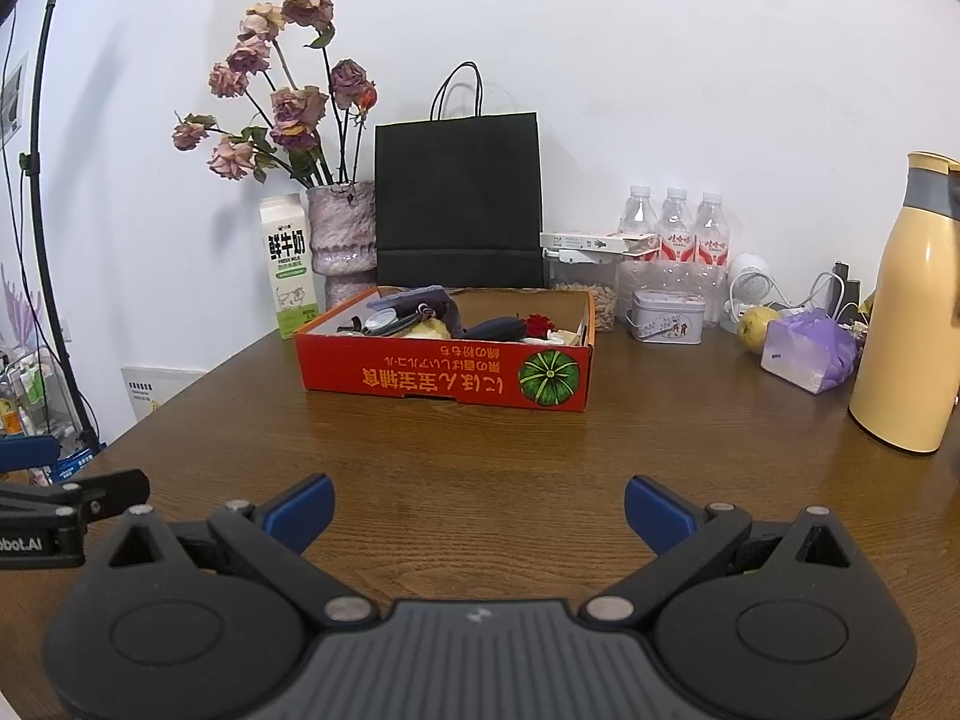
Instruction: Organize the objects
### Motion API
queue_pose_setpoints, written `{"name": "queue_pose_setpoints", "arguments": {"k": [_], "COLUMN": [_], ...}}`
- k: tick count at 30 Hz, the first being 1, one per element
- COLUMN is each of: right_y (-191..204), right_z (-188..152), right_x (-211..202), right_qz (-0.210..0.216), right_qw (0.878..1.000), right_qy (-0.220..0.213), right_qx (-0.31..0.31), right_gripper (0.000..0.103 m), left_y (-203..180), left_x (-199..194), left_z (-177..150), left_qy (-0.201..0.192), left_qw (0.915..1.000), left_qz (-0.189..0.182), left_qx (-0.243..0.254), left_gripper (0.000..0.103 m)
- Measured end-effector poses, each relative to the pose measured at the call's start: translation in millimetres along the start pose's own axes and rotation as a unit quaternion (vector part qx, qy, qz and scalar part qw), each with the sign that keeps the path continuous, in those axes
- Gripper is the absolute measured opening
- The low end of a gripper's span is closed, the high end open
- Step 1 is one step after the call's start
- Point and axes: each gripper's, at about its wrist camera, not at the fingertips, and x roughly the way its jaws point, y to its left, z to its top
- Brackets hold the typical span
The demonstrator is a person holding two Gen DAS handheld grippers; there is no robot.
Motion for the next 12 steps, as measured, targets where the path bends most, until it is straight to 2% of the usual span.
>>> {"name": "queue_pose_setpoints", "arguments": {"k": [12], "right_y": [-1.1], "right_z": [-0.2], "right_x": [0.0], "right_qz": [0.000], "right_qw": [1.000], "right_qy": [0.001], "right_qx": [-0.001], "right_gripper": [0.103], "left_y": [-4.0], "left_x": [-2.1], "left_z": [2.1], "left_qy": [-0.003], "left_qw": [1.0000], "left_qz": [-0.009], "left_qx": [-0.003], "left_gripper": [0.103]}}
